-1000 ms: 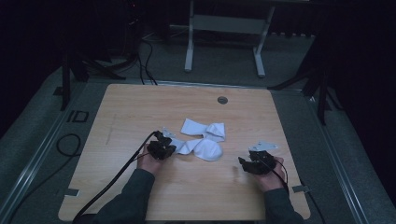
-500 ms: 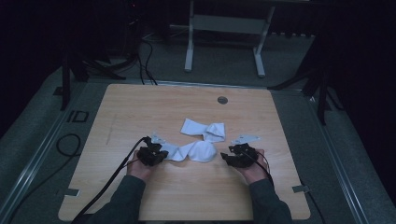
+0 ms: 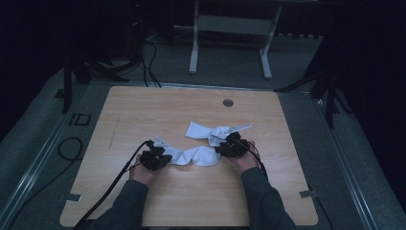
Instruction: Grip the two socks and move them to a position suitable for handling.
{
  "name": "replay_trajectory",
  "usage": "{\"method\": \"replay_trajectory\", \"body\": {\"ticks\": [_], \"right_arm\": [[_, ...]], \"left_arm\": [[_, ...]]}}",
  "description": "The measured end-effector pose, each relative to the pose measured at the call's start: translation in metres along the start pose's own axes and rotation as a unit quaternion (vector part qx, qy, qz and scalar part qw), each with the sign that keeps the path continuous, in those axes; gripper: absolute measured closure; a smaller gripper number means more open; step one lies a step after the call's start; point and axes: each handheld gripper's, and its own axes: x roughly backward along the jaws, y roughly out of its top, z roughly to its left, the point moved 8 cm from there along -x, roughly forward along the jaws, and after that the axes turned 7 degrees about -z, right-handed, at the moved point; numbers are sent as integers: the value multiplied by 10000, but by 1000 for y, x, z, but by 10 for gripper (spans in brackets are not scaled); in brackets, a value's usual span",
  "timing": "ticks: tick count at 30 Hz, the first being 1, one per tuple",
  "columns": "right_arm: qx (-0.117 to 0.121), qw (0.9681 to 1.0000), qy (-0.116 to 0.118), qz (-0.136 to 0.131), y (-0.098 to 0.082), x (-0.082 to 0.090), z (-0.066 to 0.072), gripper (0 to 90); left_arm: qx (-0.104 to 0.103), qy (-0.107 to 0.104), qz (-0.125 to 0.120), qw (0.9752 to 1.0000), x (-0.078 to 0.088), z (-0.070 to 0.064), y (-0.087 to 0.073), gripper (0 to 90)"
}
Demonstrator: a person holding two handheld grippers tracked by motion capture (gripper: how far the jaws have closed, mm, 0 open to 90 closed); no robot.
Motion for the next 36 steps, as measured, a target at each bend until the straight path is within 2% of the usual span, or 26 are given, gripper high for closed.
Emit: {"method": "replay_trajectory", "body": {"ticks": [2,9,11,14,17,19,21,24,25,27,28,30,32,33,35,36], "right_arm": [[83,9997,-16,236,-5,-10,1,633],[606,9977,-142,279,-5,-9,14,620],[844,9954,-206,414,-8,-11,17,690],[890,9952,-42,410,-9,-12,24,868],[986,9937,-125,518,-8,-11,24,887],[1034,9936,-174,431,-5,-9,22,887],[1018,9947,-108,117,3,-1,23,887],[1215,9920,-85,-342,18,18,25,887],[1215,9920,-85,-342,18,18,25,887],[1437,9879,-114,-575,27,31,26,884],[1489,9869,-112,-613,29,36,27,884],[1674,9829,-153,-754,32,44,27,882],[1680,9827,-130,-771,31,46,28,882],[1846,9800,21,-749,24,52,32,879],[1979,9784,86,-594,11,55,33,874],[1971,9789,127,-531,5,56,33,871]], "left_arm": [[-12,0,1,10000,0,0,0,899],[-25,13,-14,10000,0,0,0,899],[-20,12,-15,10000,0,0,0,899],[-14,6,-13,10000,0,0,0,899],[-18,11,-20,10000,0,0,0,899],[-18,4,-27,10000,0,0,0,899],[-4,-9,-38,10000,0,0,0,899],[11,-6,-57,10000,0,0,0,899],[11,-6,-57,10000,0,0,0,899],[1,13,-50,10000,0,-1,0,899],[-4,24,-54,10000,0,-1,0,899],[-27,33,-46,10000,0,-1,-1,899],[-31,35,-48,10000,1,-1,-1,899],[-16,31,-50,10000,1,-1,-2,899],[-26,26,-43,10000,2,0,-2,899],[-32,15,-33,10000,3,0,-3,899]]}}
